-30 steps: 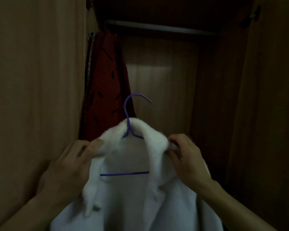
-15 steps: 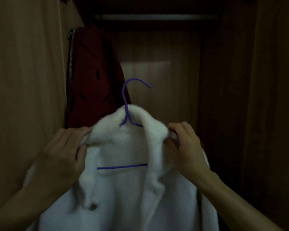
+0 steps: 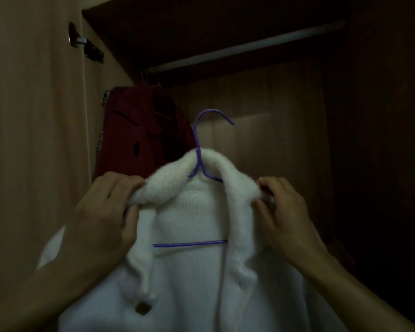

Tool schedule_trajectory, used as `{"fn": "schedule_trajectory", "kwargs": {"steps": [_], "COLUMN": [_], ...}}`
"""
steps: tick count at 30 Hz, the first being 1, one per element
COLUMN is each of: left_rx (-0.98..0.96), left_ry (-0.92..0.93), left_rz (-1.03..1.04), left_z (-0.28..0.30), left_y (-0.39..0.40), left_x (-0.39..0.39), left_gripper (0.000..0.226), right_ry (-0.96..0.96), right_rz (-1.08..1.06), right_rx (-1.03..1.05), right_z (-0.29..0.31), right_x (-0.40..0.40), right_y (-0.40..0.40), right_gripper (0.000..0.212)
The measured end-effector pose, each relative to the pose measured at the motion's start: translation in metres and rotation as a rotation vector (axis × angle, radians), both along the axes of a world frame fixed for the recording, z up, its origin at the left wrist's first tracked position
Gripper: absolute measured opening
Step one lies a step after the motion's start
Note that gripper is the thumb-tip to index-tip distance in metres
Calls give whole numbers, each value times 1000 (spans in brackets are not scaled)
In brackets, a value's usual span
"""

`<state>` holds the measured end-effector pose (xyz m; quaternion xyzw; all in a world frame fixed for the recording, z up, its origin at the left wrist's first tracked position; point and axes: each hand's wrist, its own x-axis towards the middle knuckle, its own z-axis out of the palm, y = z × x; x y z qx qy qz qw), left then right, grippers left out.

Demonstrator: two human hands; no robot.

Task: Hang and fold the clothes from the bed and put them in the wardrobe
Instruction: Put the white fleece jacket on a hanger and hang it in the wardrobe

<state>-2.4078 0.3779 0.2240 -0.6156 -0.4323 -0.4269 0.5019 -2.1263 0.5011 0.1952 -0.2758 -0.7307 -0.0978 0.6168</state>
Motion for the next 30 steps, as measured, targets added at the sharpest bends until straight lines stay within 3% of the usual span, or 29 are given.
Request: {"fn": "schedule_trajectory", "kwargs": {"steps": [4,19,30], "left_rx": [-41,112,142], "left_ry": [17,-33,39], "left_rz": [49,47,152], "left_z": [14,71,120], "left_y": [24,123,187], "left_x": [-4,-75,-99], "left_gripper": [34,36,32], "right_ry": [29,19,157], "right_rz": [19,105,294], "right_rx": [19,119,156], "right_z": [16,94,135], "right_x": [-10,-85,-134], "right_y": [40,142,246], "right_gripper": [29,21,20]}}
